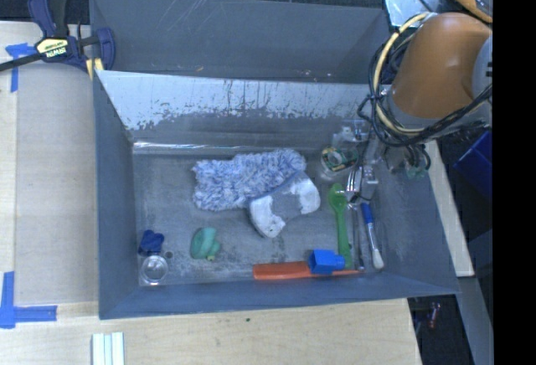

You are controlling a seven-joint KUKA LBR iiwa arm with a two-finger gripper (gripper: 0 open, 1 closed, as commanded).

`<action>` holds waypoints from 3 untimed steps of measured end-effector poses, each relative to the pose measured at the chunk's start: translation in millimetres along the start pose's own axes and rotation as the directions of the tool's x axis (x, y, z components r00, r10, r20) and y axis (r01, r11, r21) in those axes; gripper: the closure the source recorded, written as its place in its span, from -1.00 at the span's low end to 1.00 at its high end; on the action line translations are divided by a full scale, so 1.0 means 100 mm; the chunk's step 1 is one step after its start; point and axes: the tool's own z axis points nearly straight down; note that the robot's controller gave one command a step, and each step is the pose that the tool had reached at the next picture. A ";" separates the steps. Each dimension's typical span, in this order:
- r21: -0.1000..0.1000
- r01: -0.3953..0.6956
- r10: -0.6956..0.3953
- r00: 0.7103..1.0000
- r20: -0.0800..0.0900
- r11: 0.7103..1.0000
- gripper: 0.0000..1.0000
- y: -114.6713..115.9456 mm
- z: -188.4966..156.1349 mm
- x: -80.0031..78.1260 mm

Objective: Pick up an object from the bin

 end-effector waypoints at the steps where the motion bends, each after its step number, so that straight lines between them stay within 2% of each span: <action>1: 0.000 -0.001 0.001 1.000 0.000 1.000 -1.00 0.00 0.00 0.00; 2: 0.000 -0.112 0.112 0.994 -0.002 0.994 -1.00 0.02 0.56 0.08; 3: -0.001 -0.079 0.079 0.997 0.007 0.997 -1.00 0.08 0.62 0.06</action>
Offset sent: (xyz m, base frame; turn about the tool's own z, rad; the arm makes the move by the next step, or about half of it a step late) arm -0.0069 0.0021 -0.0541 0.1115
